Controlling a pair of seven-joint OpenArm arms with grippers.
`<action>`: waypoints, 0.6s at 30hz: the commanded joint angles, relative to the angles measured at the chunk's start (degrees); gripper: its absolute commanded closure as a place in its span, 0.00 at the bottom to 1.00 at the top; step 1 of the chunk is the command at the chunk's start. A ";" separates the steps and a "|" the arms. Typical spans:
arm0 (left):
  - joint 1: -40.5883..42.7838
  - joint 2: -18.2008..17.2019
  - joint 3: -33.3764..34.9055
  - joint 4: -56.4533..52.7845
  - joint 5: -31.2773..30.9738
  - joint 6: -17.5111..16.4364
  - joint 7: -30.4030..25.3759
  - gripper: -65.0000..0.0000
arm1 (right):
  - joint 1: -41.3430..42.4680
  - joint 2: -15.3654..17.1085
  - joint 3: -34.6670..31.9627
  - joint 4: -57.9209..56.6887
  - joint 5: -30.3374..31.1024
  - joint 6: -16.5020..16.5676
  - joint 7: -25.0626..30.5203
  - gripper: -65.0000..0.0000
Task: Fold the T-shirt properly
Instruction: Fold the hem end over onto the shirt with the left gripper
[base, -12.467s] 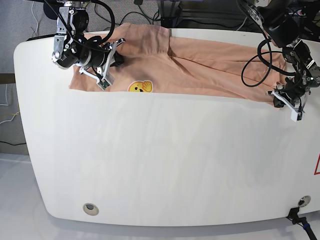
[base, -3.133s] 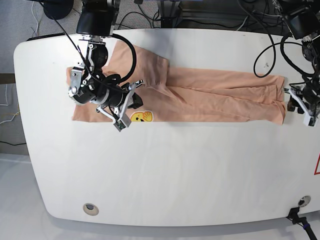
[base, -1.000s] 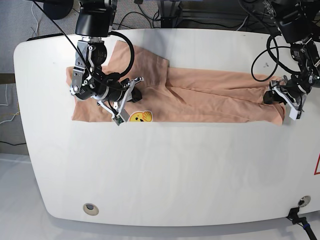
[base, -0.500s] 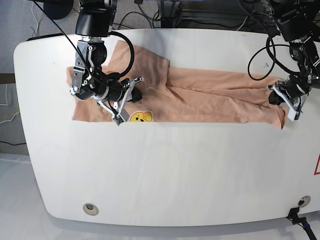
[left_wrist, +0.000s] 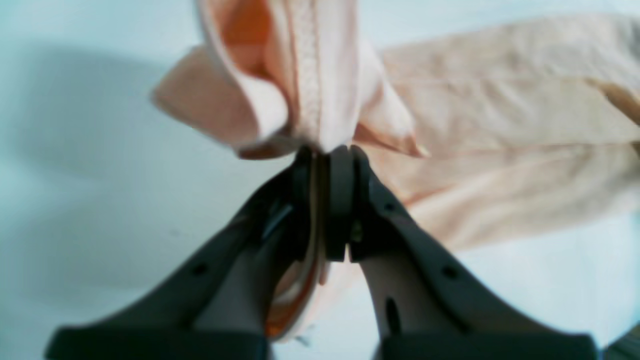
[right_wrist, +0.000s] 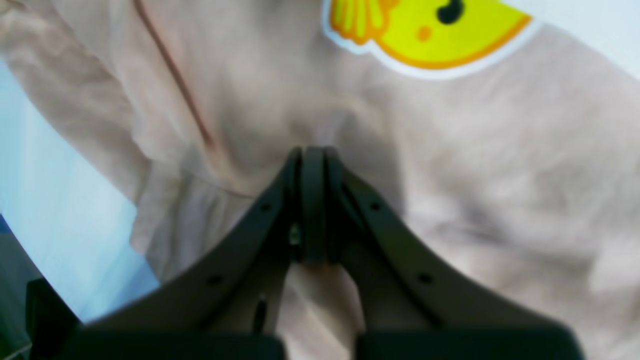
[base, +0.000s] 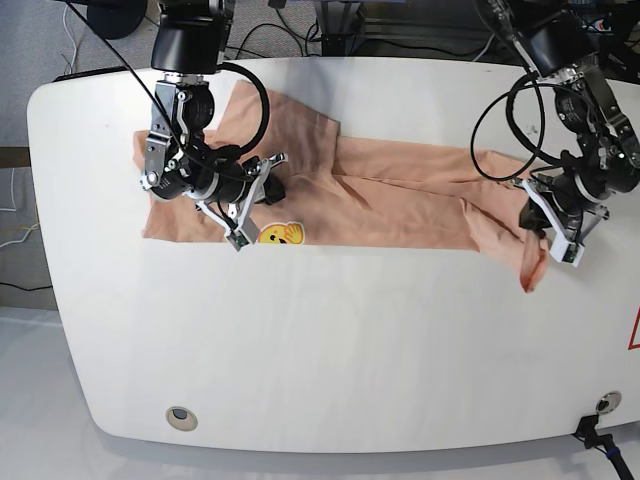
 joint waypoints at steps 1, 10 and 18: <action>-1.08 1.28 0.64 3.46 -0.82 -0.12 0.41 1.00 | 1.02 0.08 0.12 0.93 0.82 0.12 1.15 1.00; -0.20 8.40 12.06 6.54 -0.82 -0.12 0.58 1.00 | 1.02 0.08 0.12 0.93 0.82 0.12 1.15 1.00; -0.38 12.71 20.06 6.54 -0.82 -0.12 0.58 1.00 | 1.02 -0.01 0.12 0.93 0.82 0.12 1.15 1.00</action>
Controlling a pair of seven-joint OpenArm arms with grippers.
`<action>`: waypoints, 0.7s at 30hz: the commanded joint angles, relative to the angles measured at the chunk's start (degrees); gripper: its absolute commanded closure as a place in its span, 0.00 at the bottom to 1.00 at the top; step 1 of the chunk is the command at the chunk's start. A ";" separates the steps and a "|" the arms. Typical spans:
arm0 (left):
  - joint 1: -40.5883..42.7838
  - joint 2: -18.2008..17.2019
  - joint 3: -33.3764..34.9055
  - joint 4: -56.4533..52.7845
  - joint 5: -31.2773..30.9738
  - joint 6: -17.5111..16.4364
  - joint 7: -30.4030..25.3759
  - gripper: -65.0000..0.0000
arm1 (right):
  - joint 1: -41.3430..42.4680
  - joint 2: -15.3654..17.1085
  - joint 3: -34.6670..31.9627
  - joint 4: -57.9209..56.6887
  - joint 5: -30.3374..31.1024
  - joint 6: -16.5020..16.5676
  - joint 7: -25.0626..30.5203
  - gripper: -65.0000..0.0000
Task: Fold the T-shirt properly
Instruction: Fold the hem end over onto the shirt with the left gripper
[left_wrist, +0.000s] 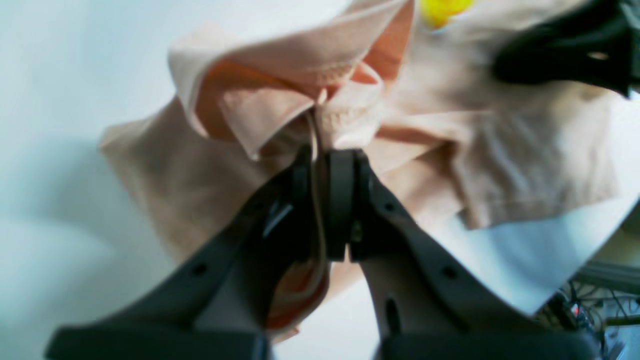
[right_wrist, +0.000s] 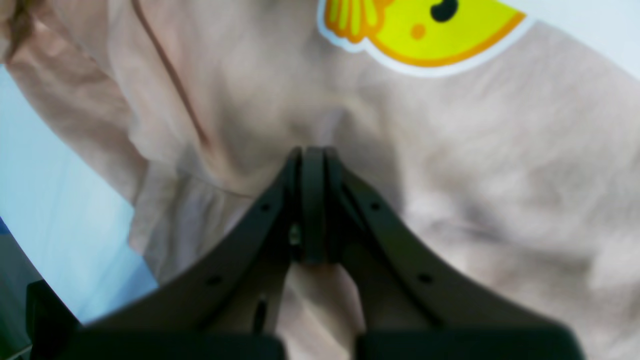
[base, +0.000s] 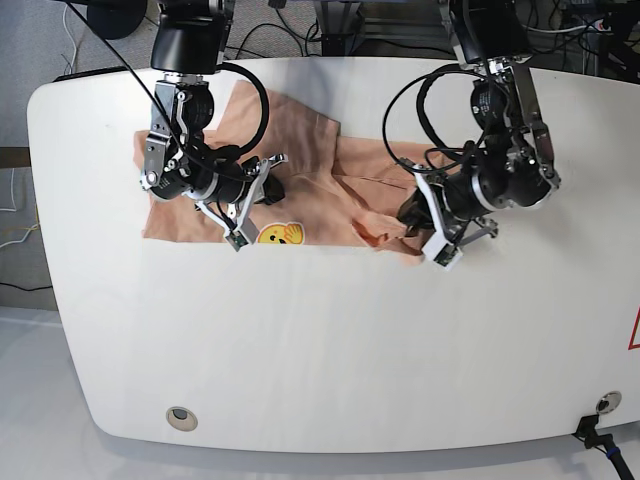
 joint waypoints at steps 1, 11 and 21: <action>-1.03 1.61 0.87 1.01 -0.93 -0.08 -1.27 1.00 | 1.02 -0.05 0.05 0.93 0.84 0.12 1.15 1.00; -1.03 6.17 2.55 0.83 -0.75 -0.08 -1.27 1.00 | 1.02 -0.05 0.05 0.84 0.84 0.12 1.15 1.00; -0.77 6.17 5.09 0.74 -0.84 -0.08 -1.27 0.63 | 1.02 -0.05 0.05 0.84 0.84 0.12 1.15 1.00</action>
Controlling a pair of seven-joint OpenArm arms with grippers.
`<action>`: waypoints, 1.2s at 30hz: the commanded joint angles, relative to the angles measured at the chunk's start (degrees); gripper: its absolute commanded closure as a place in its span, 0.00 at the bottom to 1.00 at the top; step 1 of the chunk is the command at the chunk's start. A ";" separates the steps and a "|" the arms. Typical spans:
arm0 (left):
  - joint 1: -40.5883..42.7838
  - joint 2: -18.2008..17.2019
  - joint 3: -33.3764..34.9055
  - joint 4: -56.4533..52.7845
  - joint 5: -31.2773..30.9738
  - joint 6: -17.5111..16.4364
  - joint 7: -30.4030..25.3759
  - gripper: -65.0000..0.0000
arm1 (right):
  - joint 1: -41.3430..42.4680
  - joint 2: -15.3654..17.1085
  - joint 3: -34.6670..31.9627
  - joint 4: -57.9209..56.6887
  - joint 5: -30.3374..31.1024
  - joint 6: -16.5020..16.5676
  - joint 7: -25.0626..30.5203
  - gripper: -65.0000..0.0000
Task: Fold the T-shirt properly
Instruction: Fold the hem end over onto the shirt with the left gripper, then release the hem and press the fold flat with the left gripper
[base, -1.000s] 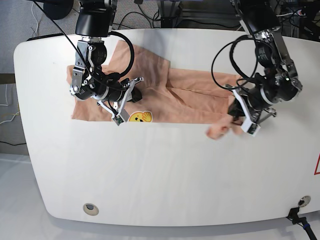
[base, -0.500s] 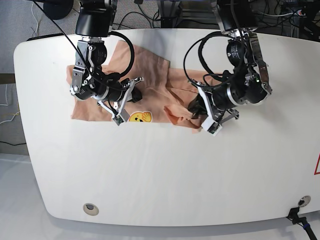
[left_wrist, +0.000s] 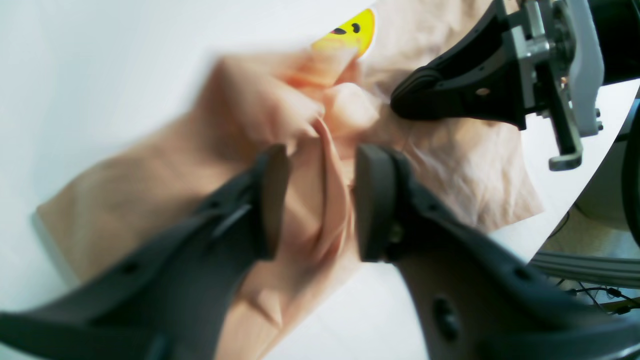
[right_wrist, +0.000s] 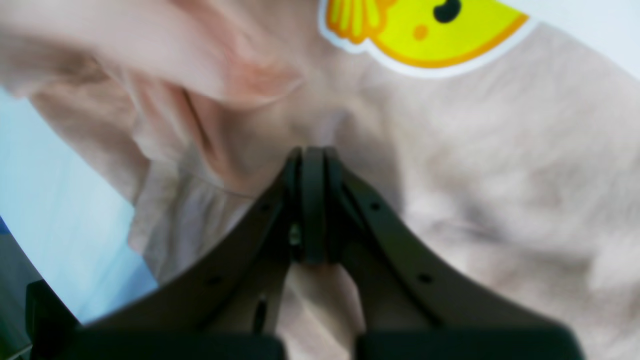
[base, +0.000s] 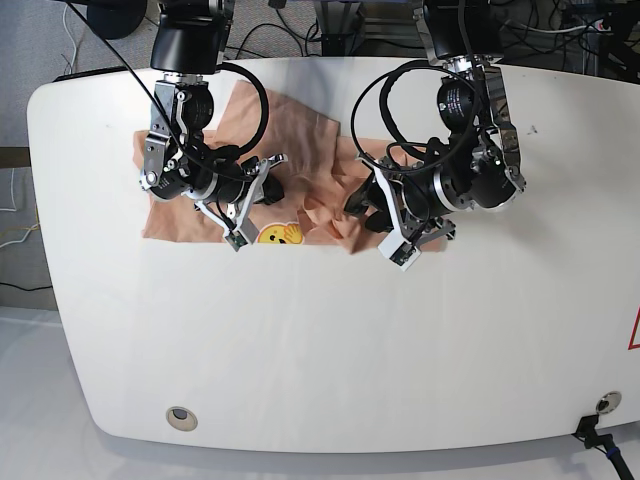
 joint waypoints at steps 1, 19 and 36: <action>-0.85 0.18 0.24 0.76 -1.34 -0.08 -1.30 0.61 | 1.00 -0.07 0.05 0.84 0.82 0.12 1.15 1.00; -4.81 -10.36 0.15 0.94 1.29 -0.08 -8.24 0.61 | 1.00 -0.16 0.05 0.84 0.82 0.12 1.15 1.00; -2.35 -12.38 0.24 -9.70 8.68 -0.08 -15.01 0.96 | 1.00 -0.16 0.05 0.84 0.82 0.12 1.15 1.00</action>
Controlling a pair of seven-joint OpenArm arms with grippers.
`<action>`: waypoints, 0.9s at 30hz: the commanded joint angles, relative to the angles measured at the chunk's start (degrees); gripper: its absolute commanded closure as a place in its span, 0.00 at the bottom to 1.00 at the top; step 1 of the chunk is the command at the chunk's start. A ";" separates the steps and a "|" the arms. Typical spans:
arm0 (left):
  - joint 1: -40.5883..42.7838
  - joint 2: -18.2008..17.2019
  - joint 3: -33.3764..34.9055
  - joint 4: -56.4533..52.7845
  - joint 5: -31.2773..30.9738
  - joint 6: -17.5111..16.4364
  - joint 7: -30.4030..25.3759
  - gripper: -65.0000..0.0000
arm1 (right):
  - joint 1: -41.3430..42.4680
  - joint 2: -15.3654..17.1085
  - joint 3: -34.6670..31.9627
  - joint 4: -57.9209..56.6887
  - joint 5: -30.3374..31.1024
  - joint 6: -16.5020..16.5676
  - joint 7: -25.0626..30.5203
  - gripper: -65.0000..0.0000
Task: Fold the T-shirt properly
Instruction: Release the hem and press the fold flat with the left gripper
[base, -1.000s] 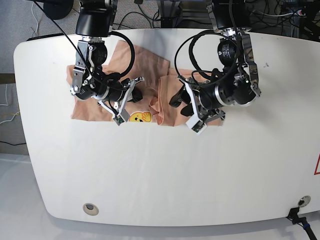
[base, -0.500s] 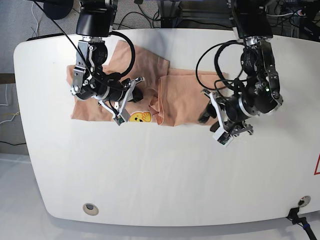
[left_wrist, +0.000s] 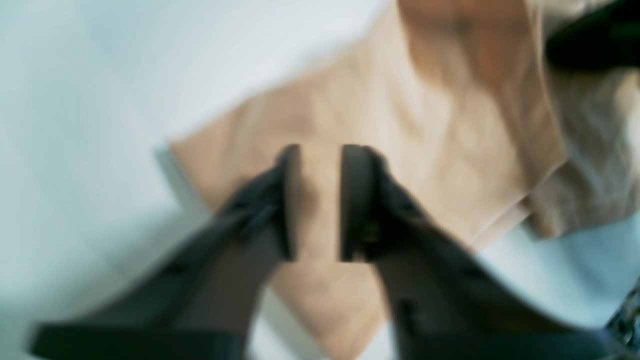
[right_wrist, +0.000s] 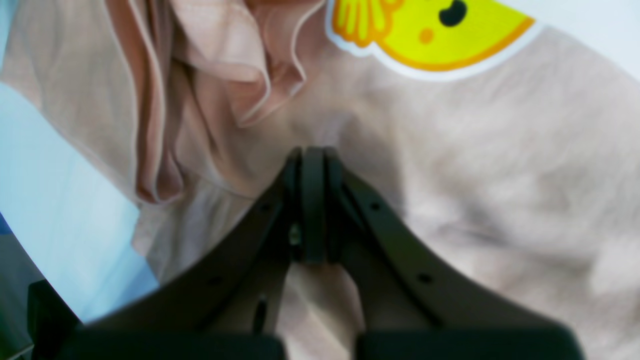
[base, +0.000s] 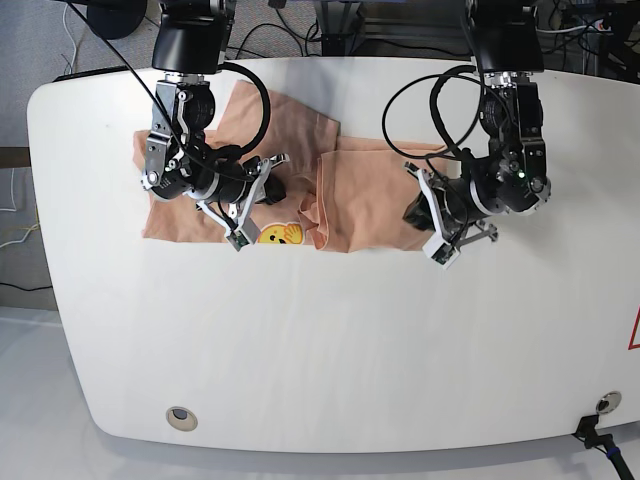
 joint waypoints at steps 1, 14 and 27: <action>-0.95 -0.03 -0.06 0.73 2.87 -0.06 -1.22 1.00 | 0.94 0.14 0.05 0.86 0.82 0.12 1.15 1.00; -0.25 -0.29 -0.06 -5.69 5.34 -0.06 -3.15 1.00 | 0.94 0.14 0.05 0.86 0.82 0.12 1.15 1.00; -0.42 -2.23 -0.15 -15.27 5.34 -0.06 -9.39 1.00 | 1.38 0.14 0.05 1.39 1.26 0.12 0.88 1.00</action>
